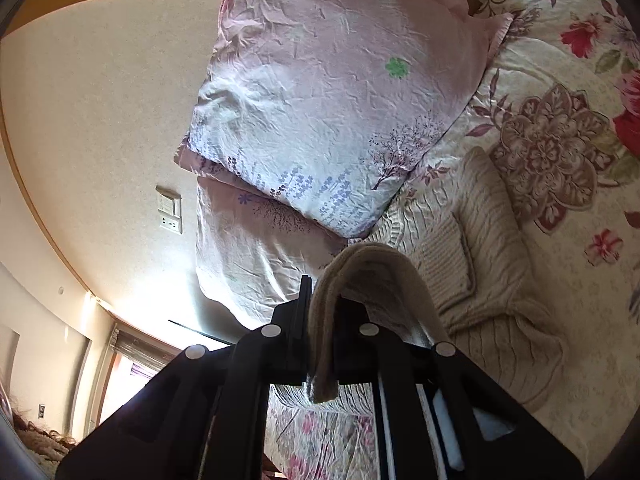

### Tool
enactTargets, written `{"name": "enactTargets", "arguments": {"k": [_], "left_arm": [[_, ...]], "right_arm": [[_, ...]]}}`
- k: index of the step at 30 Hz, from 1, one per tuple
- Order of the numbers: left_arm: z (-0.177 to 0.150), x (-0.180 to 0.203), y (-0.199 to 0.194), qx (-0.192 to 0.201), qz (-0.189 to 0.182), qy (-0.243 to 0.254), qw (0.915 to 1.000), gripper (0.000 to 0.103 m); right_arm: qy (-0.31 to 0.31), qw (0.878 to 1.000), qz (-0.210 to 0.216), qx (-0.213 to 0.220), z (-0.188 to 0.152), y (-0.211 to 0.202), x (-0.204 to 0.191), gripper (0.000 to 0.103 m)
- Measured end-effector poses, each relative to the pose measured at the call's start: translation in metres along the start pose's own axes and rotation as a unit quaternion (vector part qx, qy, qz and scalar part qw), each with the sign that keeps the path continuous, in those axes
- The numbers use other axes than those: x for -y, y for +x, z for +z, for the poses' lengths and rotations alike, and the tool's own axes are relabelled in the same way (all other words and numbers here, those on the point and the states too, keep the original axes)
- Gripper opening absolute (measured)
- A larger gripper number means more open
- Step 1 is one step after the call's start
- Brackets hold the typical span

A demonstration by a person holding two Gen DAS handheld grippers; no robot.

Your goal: Fold small clothes

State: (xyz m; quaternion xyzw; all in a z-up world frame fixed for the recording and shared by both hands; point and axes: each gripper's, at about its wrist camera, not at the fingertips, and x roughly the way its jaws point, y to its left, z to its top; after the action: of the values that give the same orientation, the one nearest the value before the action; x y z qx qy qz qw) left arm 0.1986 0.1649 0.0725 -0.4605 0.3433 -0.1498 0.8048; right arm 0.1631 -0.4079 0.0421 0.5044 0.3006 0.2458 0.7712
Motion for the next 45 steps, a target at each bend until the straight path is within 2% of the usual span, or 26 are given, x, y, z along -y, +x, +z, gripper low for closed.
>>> {"name": "enactTargets", "arguments": {"k": [12,17,21,26,32,38,40,42,43,45], "left_arm": [[0.033,-0.010,0.051,0.003,0.041,-0.020,0.9990,0.007],[0.037,-0.032,0.069,0.003,0.060,-0.069,0.9958,0.007],[0.040,-0.038,0.076,0.008,0.065,-0.086,0.9941,0.007],[0.049,-0.036,0.085,0.011,0.070,-0.093,0.9932,0.007],[0.056,-0.039,0.101,0.008,0.093,-0.098,0.9908,0.007],[0.054,-0.050,0.111,0.000,0.109,-0.124,0.9863,0.009],[0.055,-0.048,0.112,-0.001,0.112,-0.115,0.9870,0.013],[0.056,-0.041,0.116,-0.003,0.112,-0.105,0.9882,0.028],[0.057,-0.038,0.117,-0.005,0.109,-0.100,0.9890,0.034],[0.059,-0.029,0.115,0.000,0.110,-0.082,0.9905,0.058]], "right_arm": [[0.062,0.996,-0.067,0.008,0.034,0.055,0.042,0.008],[0.116,0.987,-0.114,0.013,0.042,0.071,0.068,0.008],[0.121,0.984,-0.133,0.015,0.046,0.079,0.073,0.008],[0.123,0.982,-0.144,0.019,0.053,0.090,0.074,0.008],[0.145,0.975,-0.168,0.024,0.057,0.105,0.079,0.009],[0.170,0.969,-0.180,0.018,0.058,0.113,0.085,0.009],[0.169,0.968,-0.186,0.015,0.059,0.113,0.085,0.009],[0.172,0.966,-0.191,0.016,0.060,0.117,0.082,0.011],[0.171,0.966,-0.193,0.017,0.062,0.117,0.080,0.016],[0.163,0.967,-0.194,0.030,0.065,0.116,0.072,0.032]]}}
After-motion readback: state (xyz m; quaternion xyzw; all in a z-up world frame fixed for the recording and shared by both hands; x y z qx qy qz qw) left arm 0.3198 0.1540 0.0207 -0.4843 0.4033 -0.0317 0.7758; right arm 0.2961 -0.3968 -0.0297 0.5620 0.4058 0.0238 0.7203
